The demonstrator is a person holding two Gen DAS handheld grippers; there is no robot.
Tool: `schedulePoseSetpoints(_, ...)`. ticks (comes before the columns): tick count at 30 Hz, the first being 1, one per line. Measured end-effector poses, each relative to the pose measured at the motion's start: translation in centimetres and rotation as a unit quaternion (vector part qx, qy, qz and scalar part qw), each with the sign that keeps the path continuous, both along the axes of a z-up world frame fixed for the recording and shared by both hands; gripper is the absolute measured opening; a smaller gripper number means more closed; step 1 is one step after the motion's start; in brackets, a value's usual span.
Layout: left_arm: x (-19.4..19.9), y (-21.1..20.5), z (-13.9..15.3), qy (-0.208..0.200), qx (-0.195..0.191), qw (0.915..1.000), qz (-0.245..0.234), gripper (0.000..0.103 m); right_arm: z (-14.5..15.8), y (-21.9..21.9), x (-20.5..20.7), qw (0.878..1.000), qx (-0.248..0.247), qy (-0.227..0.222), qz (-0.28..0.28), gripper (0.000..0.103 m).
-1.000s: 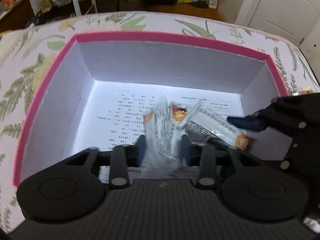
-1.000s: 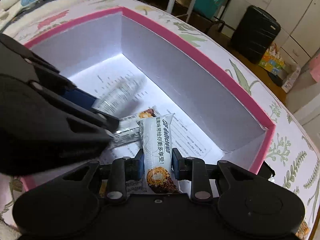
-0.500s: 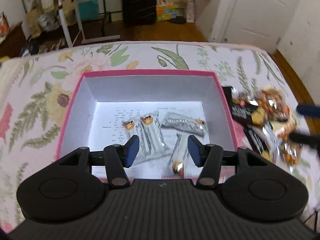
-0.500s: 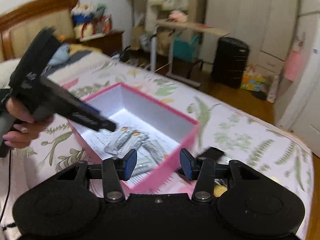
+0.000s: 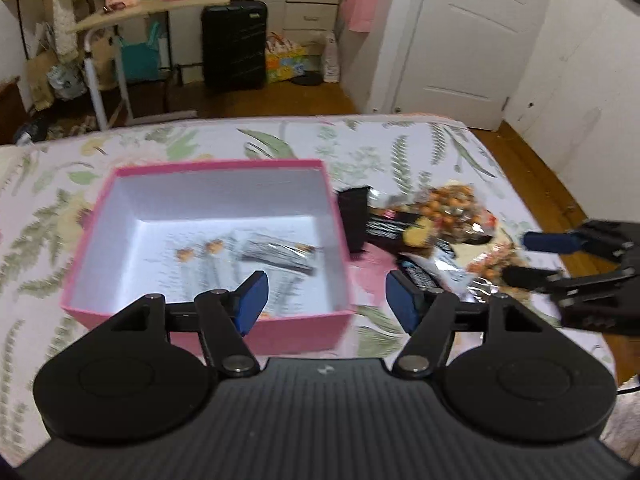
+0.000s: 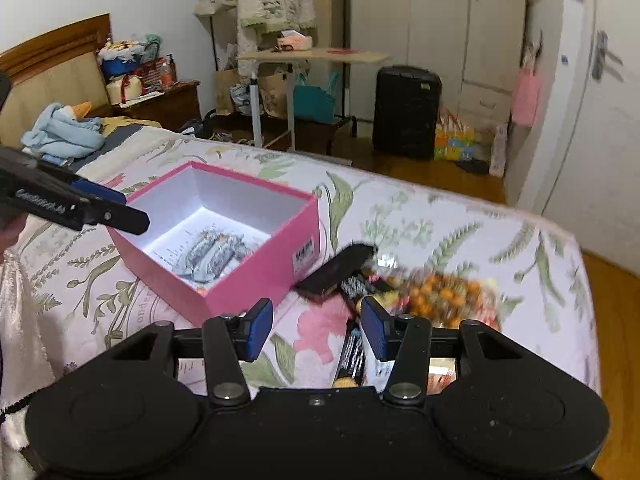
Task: Organize snacks
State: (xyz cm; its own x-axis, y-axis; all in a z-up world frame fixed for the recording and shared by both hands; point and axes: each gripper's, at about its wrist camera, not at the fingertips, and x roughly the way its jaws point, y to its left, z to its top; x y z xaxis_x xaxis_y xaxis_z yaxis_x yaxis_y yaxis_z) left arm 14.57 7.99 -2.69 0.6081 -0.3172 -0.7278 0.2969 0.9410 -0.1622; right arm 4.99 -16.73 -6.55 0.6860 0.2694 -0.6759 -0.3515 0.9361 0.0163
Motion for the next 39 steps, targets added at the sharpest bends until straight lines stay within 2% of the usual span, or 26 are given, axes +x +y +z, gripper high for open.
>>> schedulePoseSetpoints(3, -0.6, -1.7, -1.3, 0.004, -0.011, 0.9999, -0.008, 0.064, -2.0, -0.3, -0.2, 1.0, -0.001, 0.011, -0.005, 0.054)
schedulePoseSetpoints(9, -0.6, -4.6, -4.8, 0.028, -0.026, 0.9991, -0.016, 0.064, -6.0, -0.9, 0.4, 0.998, -0.002, 0.06, -0.006, 0.054)
schedulePoseSetpoints(14, 0.1, -7.7, -8.4, 0.055, -0.038, 0.9974, -0.026, 0.06, -9.6, -0.7, 1.3, 0.996, -0.018, 0.093, -0.005, 0.055)
schedulePoseSetpoints(18, 1.0, -9.9, -10.8, 0.04, -0.032, 0.9984, -0.025, 0.053, -11.5, -1.0, 2.4, 0.995, -0.038, 0.084, -0.033, 0.055)
schedulePoseSetpoints(22, 3.3, -11.5, -12.5, 0.067, -0.091, 0.9936, -0.006, 0.051, -12.9, -2.2, 3.2, 0.994, -0.057, 0.066, -0.061, 0.055)
schedulePoseSetpoints(24, 4.1, -12.9, -13.3, 0.073, -0.091, 0.9931, -0.01, 0.048, -13.3, -2.8, 3.4, 0.994, -0.069, 0.047, -0.065, 0.055)
schedulePoseSetpoints(28, 4.9, -14.3, -15.0, 0.087, -0.088, 0.9924, 0.0, 0.042, -13.5, -3.7, 3.7, 0.996, -0.036, 0.054, -0.055, 0.057)
schedulePoseSetpoints(30, 5.4, -14.2, -15.7, 0.114, -0.102, 0.9883, -0.002, 0.038, -13.5, -3.6, 3.6, 0.997, -0.025, 0.062, -0.035, 0.062)
schedulePoseSetpoints(33, 6.1, -13.8, -16.8, 0.164, -0.135, 0.9771, -0.013, 0.038, -13.7, -3.5, 3.9, 0.996, -0.009, 0.084, -0.01, 0.077)
schedulePoseSetpoints(35, 6.5, -14.0, -17.7, 0.194, -0.14, 0.9709, -0.02, 0.038, -14.0, -3.4, 4.3, 0.995, -0.004, 0.095, 0.0, 0.082)
schedulePoseSetpoints(36, 6.6, -14.1, -18.0, 0.195, -0.138, 0.9708, -0.019, 0.038, -14.0, -3.3, 4.5, 0.995, 0.002, 0.101, 0.006, 0.085)
schedulePoseSetpoints(39, 6.7, -14.3, -18.2, 0.194, -0.143, 0.9702, -0.018, 0.039, -14.3, -3.4, 5.3, 0.994, 0.01, 0.112, 0.009, 0.087)
